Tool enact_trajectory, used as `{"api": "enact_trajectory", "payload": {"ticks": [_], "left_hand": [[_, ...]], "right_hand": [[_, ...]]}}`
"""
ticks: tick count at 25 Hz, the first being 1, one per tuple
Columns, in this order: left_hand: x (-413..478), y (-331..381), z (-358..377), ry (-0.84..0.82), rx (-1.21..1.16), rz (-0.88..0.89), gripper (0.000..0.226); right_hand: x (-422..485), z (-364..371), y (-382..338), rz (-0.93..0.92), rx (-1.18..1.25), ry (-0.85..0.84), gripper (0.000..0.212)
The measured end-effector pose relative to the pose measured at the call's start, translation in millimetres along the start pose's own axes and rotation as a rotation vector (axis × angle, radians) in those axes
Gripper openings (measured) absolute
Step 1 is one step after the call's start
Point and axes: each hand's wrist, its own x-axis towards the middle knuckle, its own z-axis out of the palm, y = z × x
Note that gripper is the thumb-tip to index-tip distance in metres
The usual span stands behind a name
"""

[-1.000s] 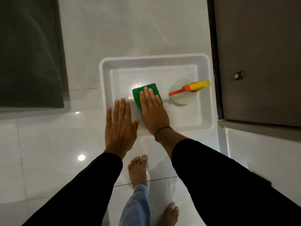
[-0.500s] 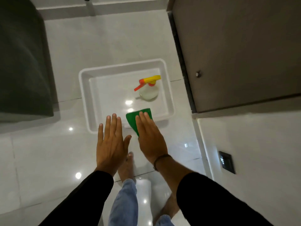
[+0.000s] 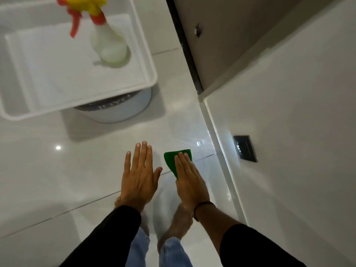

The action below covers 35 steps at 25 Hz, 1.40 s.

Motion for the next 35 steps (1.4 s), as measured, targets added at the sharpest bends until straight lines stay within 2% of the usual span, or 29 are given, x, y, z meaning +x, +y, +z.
{"api": "enact_trajectory", "payload": {"ticks": [5,9,12,14,17,19,21,26,31,35], "left_hand": [[74.3,17.4,93.2,0.039,0.034,0.04,0.076],[130.2,33.5,144.9,0.1,0.012,0.028,0.077],[166.1,37.0,181.6,0.138,0.022,0.047,0.077],[180.0,35.6,205.1,0.145,0.017,0.03,0.078],[187.6,31.7,234.9,0.201,0.011,0.005,0.079],[190.5,27.6,248.2,0.272,0.003,0.014,0.076],[192.7,24.5,254.7,0.327,-0.003,0.029,0.075],[194.5,19.9,262.2,0.371,-0.019,0.049,0.076],[196.4,17.5,268.6,0.402,-0.033,0.064,0.076],[197.1,14.3,270.0,0.386,-0.031,0.075,0.078]], "right_hand": [[64.8,68.6,92.3,-0.009,-0.056,0.059,0.078],[128.9,96.5,141.2,-0.056,-0.144,0.132,0.074],[170.4,107.9,167.1,-0.061,-0.186,0.196,0.073],[183.9,116.2,178.6,-0.054,-0.228,0.163,0.074],[181.7,128.7,184.6,-0.061,-0.225,0.172,0.086],[184.6,133.7,184.7,-0.106,-0.223,0.255,0.093],[197.0,135.7,185.6,-0.111,-0.241,0.316,0.088],[208.2,140.9,188.2,-0.088,-0.275,0.286,0.069],[233.6,111.7,218.2,-0.017,-0.28,0.319,0.063],[238.9,116.0,214.9,0.016,-0.251,0.338,0.062]]}}
